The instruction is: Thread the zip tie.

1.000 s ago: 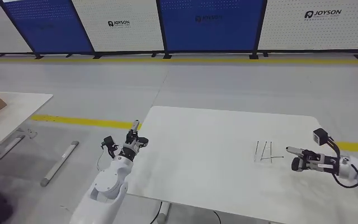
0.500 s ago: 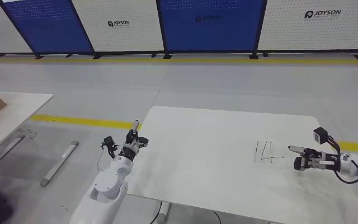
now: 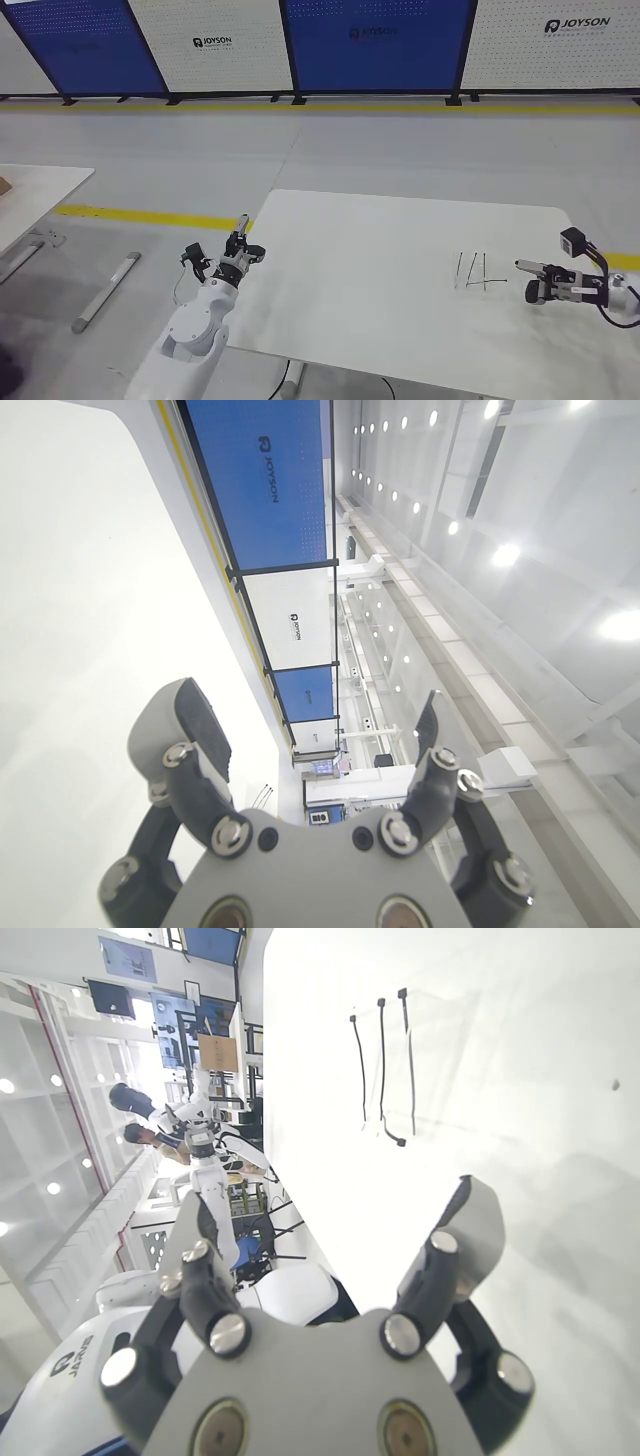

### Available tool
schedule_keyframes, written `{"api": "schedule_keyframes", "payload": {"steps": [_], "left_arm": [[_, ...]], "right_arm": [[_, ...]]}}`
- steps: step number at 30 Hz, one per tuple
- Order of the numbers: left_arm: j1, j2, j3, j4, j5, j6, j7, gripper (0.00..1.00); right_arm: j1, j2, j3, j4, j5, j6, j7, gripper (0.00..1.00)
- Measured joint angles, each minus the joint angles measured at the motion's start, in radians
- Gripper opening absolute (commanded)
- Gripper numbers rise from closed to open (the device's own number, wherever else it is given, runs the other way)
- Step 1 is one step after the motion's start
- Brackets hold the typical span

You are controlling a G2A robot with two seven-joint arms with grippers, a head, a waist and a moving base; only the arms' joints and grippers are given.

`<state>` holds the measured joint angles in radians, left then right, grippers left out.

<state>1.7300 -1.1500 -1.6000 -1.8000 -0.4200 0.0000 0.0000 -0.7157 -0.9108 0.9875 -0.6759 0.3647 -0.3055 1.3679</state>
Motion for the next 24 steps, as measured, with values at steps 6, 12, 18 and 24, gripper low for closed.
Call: {"api": "schedule_keyframes", "payload": {"steps": [6,12,18,24], "left_arm": [[0.0,0.0,0.0,0.0,0.0,0.0,0.0,1.0],[0.0,0.0,0.0,0.0,0.0,0.0,0.0,1.0],[0.0,0.0,0.0,0.0,0.0,0.0,0.0,1.0],[0.0,0.0,0.0,0.0,0.0,0.0,0.0,1.0]], "right_arm": [[0.013,-0.017,-0.02,0.022,-0.011,-0.023,-0.029,1.0],[0.066,-0.06,-0.077,0.093,-0.033,-0.035,-0.016,1.0],[0.111,-0.103,-0.105,0.174,-0.028,-0.035,-0.006,1.0],[0.111,-0.103,-0.105,0.174,-0.028,-0.034,-0.005,1.0]]}}
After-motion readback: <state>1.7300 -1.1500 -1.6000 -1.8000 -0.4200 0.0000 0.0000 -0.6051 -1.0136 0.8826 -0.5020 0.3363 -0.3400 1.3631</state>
